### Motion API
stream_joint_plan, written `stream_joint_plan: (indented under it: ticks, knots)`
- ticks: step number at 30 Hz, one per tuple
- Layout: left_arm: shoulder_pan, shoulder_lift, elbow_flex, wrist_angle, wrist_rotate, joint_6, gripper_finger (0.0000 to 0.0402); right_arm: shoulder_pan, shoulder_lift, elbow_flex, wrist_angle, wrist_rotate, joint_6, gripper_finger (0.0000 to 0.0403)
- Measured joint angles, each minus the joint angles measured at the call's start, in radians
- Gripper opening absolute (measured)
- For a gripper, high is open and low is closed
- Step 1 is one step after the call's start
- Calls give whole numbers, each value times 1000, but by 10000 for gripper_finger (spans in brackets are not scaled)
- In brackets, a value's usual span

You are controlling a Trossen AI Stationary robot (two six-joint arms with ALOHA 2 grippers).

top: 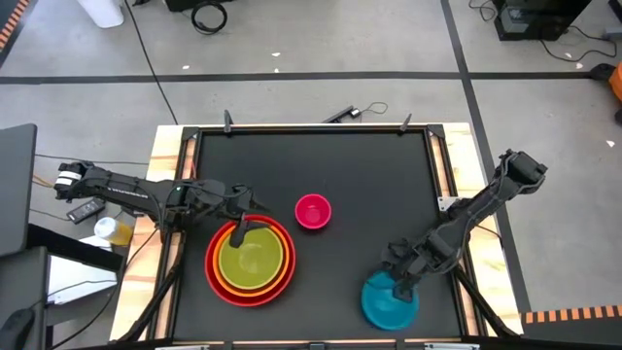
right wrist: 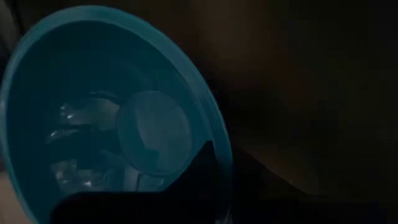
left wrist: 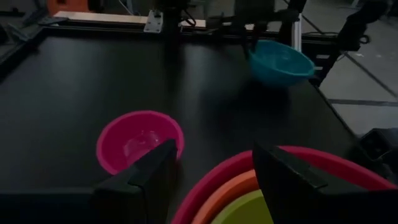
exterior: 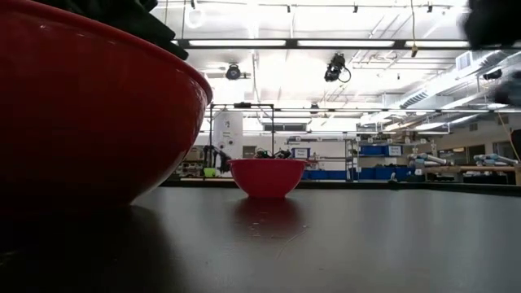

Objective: Nest bowls inside each other
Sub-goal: Stack the blue bowl on top of the green bowl

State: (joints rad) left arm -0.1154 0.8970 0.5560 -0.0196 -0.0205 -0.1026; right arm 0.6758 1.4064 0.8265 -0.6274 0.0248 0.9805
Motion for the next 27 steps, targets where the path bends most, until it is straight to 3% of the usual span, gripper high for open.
stream_joint_plan:
  ticks: [5,9,11,14,18,23,27]
  knots:
    - [1,0,0,0,-12,17,215,-73,-8,54,300,233,-338,21]
    - [1,0,0,-5,-23,50,215,-180,22,57,739,448,-586,21]
    - [1,0,0,-12,-42,70,215,-237,63,59,962,481,-622,21]
    - [1,-7,0,-14,-69,73,215,-310,149,60,1146,447,-703,21]
    - [1,-37,0,24,-121,102,215,-401,283,115,1166,383,-696,21]
    - [1,-90,0,61,-159,118,215,-461,457,302,1185,294,-698,25]
    - [-2,-105,0,27,-160,107,215,-467,533,456,951,261,-695,60]
